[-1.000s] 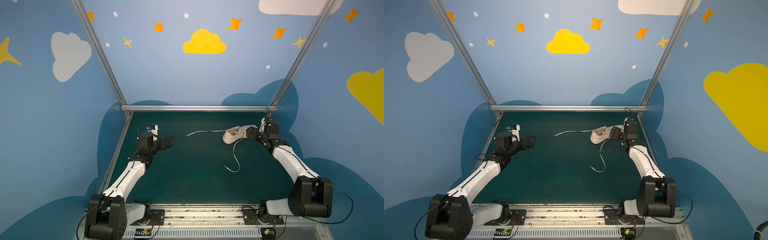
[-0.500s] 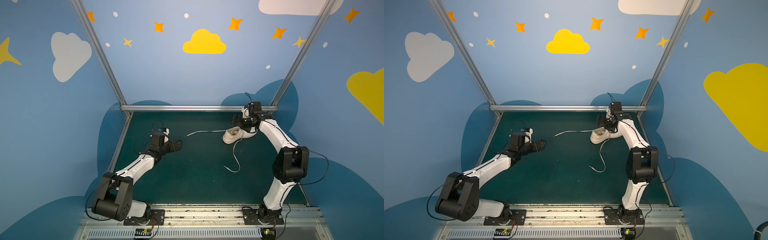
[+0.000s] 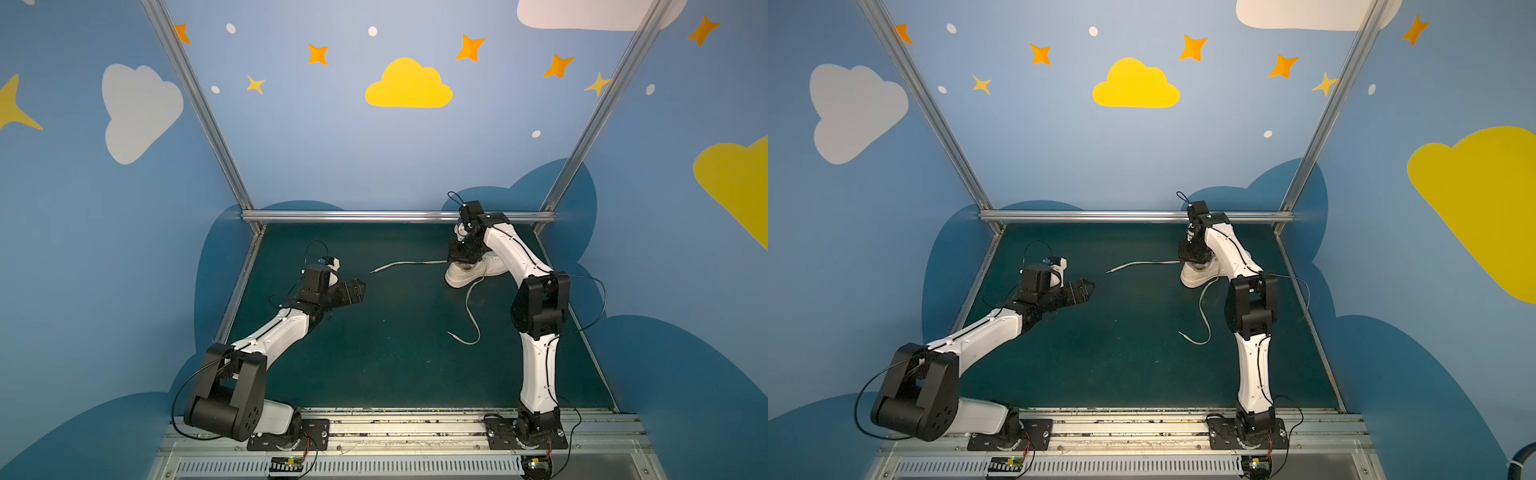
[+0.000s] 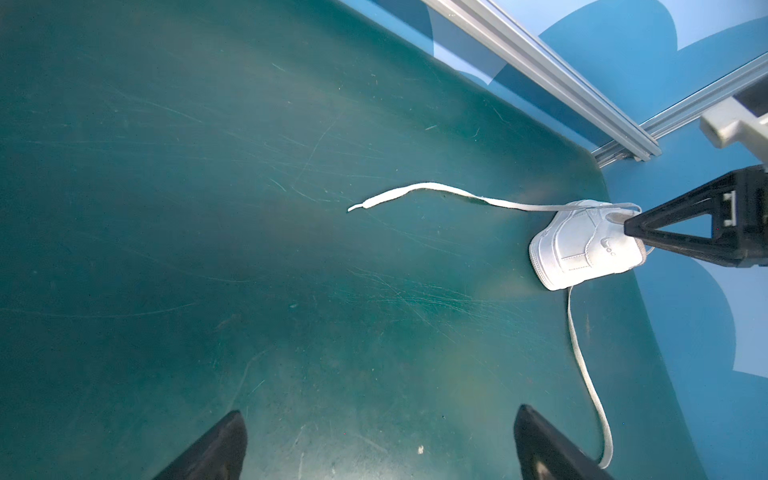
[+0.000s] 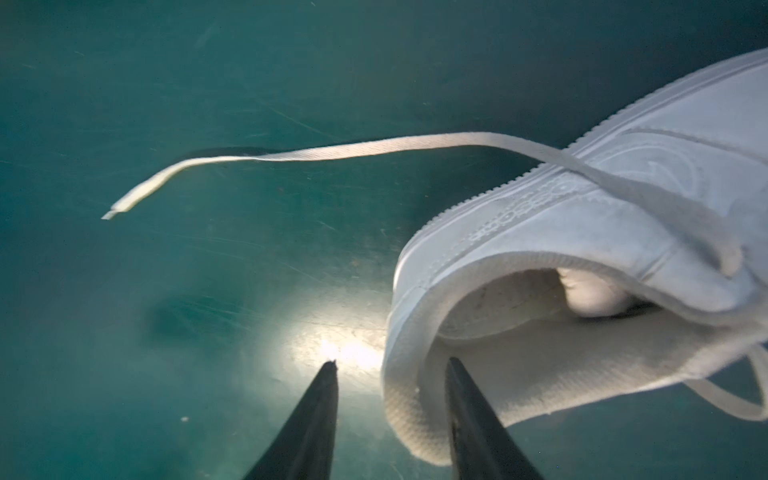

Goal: Tie the shoes
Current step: 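Reach the right gripper to the white sneaker and grasp its heel collar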

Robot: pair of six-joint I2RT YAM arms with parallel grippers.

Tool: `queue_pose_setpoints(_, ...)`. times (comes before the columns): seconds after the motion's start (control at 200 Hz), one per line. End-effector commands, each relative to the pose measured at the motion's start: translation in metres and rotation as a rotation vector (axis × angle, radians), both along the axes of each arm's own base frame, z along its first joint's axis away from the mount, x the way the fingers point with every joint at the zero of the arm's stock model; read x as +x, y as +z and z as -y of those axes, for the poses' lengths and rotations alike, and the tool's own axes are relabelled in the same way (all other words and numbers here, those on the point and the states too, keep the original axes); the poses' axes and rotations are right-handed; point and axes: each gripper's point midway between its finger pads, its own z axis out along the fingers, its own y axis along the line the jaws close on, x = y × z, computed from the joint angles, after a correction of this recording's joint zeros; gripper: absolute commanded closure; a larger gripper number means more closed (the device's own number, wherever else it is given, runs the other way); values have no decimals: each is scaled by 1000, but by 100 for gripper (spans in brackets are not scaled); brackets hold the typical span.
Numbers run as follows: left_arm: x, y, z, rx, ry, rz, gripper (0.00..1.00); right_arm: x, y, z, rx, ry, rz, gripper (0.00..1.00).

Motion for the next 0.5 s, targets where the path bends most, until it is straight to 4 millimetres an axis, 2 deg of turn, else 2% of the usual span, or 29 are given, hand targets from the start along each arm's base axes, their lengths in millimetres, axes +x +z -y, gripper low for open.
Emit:
queue_pose_setpoints(0.0,2,11,4,-5,-22,17,0,-9,-3,10,-99,43,-35,63)
queue_pose_setpoints(0.275,0,10,4,-3,-21,8,1,-13,-15,-5,-140,170,-49,83)
queue_pose_setpoints(0.37,0,11,2,1,-18,11,1,-17,-12,-13,-152,216,-43,89)
queue_pose_setpoints(0.496,-1,13,1,7,-11,18,1,-29,-6,-28,-158,299,-43,93)
